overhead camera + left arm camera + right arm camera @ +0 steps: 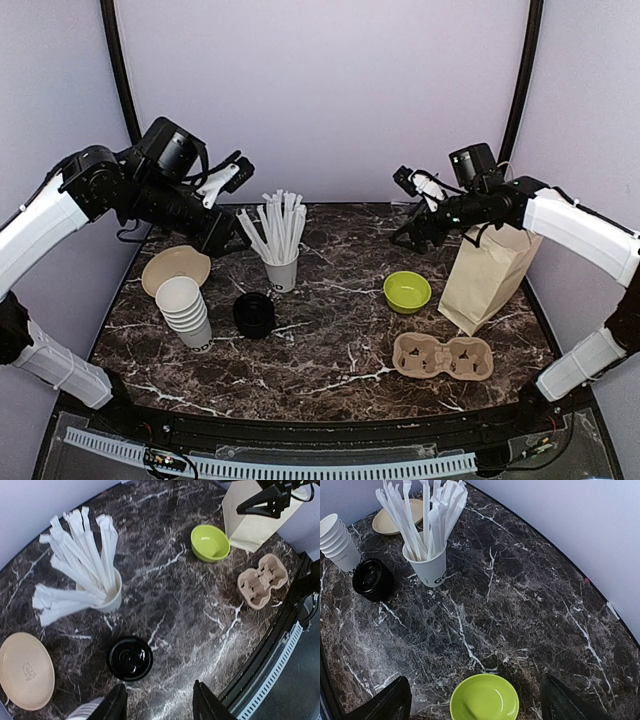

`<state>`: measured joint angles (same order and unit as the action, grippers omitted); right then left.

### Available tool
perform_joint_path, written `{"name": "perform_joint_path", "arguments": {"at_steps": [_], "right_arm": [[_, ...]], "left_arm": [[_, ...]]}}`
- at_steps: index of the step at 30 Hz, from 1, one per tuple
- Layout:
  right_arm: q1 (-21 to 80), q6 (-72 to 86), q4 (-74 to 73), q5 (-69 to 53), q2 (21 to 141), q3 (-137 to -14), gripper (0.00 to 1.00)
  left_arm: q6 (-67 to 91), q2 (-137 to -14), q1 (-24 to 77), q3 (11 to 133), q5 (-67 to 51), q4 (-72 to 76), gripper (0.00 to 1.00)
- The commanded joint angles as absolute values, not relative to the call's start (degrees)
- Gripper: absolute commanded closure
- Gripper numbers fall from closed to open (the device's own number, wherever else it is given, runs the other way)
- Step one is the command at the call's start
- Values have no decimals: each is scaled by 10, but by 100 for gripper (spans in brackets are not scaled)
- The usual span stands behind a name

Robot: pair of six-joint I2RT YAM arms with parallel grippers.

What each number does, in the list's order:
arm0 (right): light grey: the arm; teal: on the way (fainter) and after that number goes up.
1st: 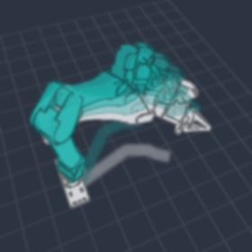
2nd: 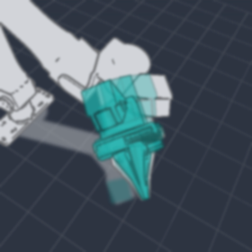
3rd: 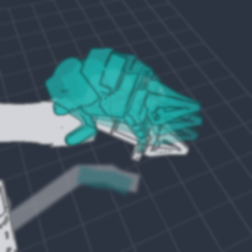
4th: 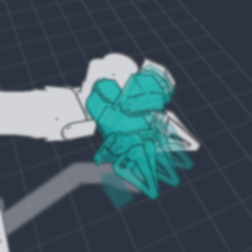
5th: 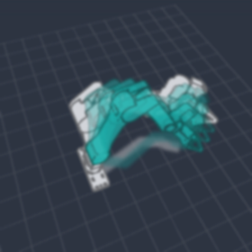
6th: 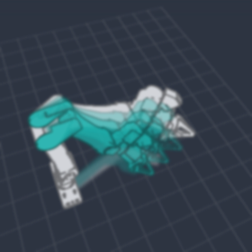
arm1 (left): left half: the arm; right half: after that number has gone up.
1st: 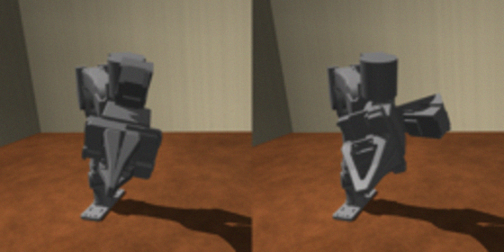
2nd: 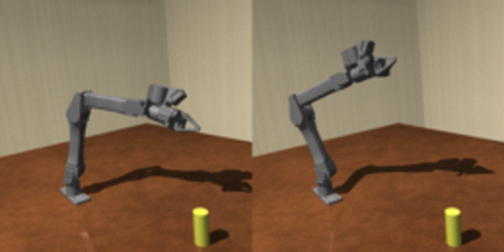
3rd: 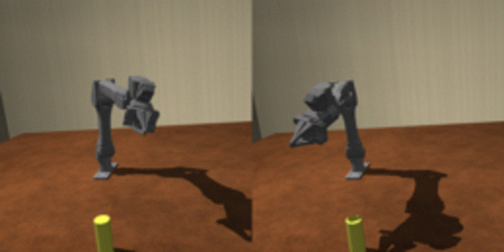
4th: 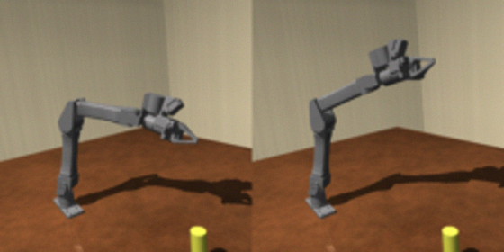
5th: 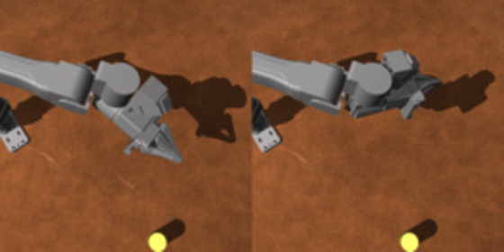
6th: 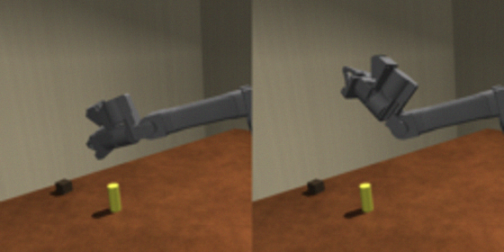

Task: Pack the takeout coffee

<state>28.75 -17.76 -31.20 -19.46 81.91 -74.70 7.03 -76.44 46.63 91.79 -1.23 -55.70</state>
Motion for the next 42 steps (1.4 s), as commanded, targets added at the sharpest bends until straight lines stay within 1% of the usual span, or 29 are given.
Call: {"name": "perform_joint_path", "arguments": {"at_steps": [1,4,8,13,18,23,25,31,36,42], "right_arm": [[293,-198,-270,-184,790,-702,11],[293,-210,-250,-189,786,-661,13],[293,-226,-225,-208,790,-611,16],[293,-224,-199,-212,789,-585,18],[293,-225,-197,-224,785,-578,19],[293,-222,-185,-235,781,-562,19],[293,-224,-183,-238,780,-557,19],[293,-224,-176,-229,779,-552,19],[293,-225,-174,-229,782,-549,19],[293,-227,-173,-227,790,-549,19]], "left_arm": [[141,-784,502,919,47,-694,52],[187,-775,509,908,69,-744,49],[248,-766,511,875,76,-792,47],[273,-774,511,826,75,-811,47],[279,-787,511,840,124,-806,48],[273,-809,510,851,132,-805,49],[271,-815,500,850,141,-806,50],[258,-819,455,838,160,-801,57],[233,-813,425,816,141,-773,64],[224,-816,421,802,97,-749,63]]}}
